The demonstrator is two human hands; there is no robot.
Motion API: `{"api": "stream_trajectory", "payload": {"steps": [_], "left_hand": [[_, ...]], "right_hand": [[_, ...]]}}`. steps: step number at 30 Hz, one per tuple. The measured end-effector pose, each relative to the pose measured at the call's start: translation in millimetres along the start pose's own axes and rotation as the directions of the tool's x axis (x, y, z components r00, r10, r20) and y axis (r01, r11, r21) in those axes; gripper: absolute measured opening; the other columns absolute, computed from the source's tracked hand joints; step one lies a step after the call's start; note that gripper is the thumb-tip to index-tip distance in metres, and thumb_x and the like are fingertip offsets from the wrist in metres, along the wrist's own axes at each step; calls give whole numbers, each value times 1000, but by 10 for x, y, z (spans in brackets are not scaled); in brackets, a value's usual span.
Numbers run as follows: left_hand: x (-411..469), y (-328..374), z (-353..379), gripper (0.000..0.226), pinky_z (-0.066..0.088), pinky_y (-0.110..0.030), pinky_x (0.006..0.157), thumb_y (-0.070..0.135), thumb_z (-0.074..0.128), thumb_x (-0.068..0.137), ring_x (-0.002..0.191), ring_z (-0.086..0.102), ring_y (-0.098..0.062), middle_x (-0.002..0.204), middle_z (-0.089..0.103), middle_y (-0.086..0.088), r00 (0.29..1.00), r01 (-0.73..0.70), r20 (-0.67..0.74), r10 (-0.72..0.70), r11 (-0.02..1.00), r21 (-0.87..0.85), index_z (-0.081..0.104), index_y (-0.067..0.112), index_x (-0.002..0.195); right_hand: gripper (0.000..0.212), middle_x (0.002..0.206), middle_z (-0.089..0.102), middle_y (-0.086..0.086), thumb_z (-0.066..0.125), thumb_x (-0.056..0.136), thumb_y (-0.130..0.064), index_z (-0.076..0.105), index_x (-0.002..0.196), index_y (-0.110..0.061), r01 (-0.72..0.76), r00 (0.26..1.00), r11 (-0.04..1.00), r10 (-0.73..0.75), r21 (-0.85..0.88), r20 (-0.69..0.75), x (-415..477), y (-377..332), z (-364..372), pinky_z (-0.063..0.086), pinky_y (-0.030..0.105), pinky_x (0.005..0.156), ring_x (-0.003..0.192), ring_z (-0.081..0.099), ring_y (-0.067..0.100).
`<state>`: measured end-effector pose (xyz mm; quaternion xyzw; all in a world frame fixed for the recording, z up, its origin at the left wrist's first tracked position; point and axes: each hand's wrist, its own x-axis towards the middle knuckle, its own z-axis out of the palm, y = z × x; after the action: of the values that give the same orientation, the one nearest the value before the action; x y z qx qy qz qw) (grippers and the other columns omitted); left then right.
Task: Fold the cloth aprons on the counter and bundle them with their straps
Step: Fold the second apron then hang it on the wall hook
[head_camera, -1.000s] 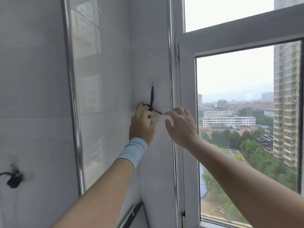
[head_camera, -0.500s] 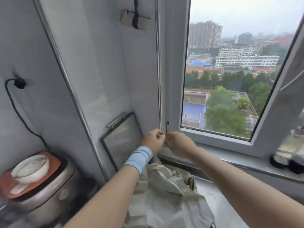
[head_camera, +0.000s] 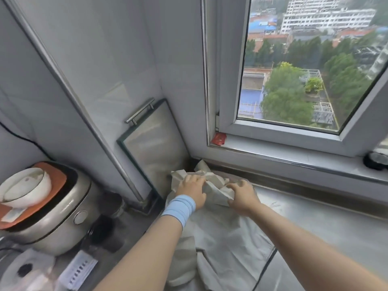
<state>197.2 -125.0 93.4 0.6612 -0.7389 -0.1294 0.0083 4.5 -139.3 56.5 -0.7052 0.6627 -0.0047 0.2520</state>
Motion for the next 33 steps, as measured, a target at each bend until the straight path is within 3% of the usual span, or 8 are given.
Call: {"api": "stream_trajectory", "payload": {"steps": [2, 5, 10, 14, 19, 27, 30, 33], "left_hand": [[215, -103, 43, 58, 25, -37, 116, 27, 53, 90, 139, 26, -23, 152, 34, 2, 998, -60, 7, 59, 997, 58, 35, 24, 145], [519, -177, 84, 55, 21, -39, 117, 28, 49, 94, 142, 24, -23, 154, 30, -1, 992, -123, 22, 121, 980, 155, 32, 23, 146], [914, -184, 151, 57, 28, -41, 108, 35, 40, 99, 134, 38, -27, 155, 28, -4, 979, -167, 168, 119, 933, 318, 20, 26, 152], [1064, -116, 158, 37, 36, -37, 95, 37, 52, 91, 116, 54, -26, 125, 61, -3, 962, -211, 247, 114, 888, 409, 52, 30, 127], [1071, 156, -79, 27, 44, -30, 79, 18, 46, 87, 105, 60, -27, 114, 63, -2, 969, -83, 242, 48, 987, 137, 59, 27, 109], [956, 940, -385, 15, 44, -31, 80, 13, 46, 92, 88, 52, -24, 109, 62, -12, 913, -65, 393, 113, 989, -134, 58, 15, 99], [807, 1437, -381, 14, 56, -41, 83, 12, 54, 87, 78, 58, -27, 103, 67, -20, 829, 41, 548, 114, 964, -263, 64, 12, 95], [816, 1715, -421, 13, 55, -37, 73, 16, 54, 87, 79, 63, -30, 93, 66, -12, 966, 56, 255, 41, 931, -361, 64, 18, 94]], "right_hand": [[68, 159, 16, 19, 58, 92, -38, 28, 152, -32, -122, 992, 990, 119, 77, 36, 145, -20, 80, 34, 36, 110, 142, 32, 35], [81, 145, 46, 16, 60, 92, -45, 14, 154, -20, -303, 949, 928, 274, 215, 156, 281, -13, 193, 40, 31, 93, 127, 52, 30], [67, 130, 57, 7, 64, 87, -17, 37, 148, -16, -368, 923, 881, 306, 298, 234, 286, 72, 235, 40, 23, 96, 122, 55, 24], [55, 101, 68, -7, 45, 84, 2, 66, 126, -27, -284, 958, 849, 238, 445, 157, 224, 189, 80, 51, 18, 75, 89, 64, 14], [36, 112, 71, -15, 54, 77, -16, 78, 101, -28, -267, 962, 869, 269, 416, 55, 103, 436, -397, 46, 22, 91, 105, 62, 7], [44, 75, 66, 0, 38, 72, 4, 73, 74, -21, -273, 933, 866, 344, 420, -104, -405, 1242, -1009, 41, 21, 50, 59, 56, 15], [38, 90, 69, -4, 41, 72, -3, 71, 74, -27, -315, 906, 892, 384, 323, -178, -678, 1677, -1306, 47, 26, 65, 79, 63, 17], [32, 117, 65, 4, 47, 83, -8, 67, 100, -27, -201, 872, 909, 336, 364, -357, -660, 1941, -1500, 47, 35, 92, 110, 59, 27]]}}
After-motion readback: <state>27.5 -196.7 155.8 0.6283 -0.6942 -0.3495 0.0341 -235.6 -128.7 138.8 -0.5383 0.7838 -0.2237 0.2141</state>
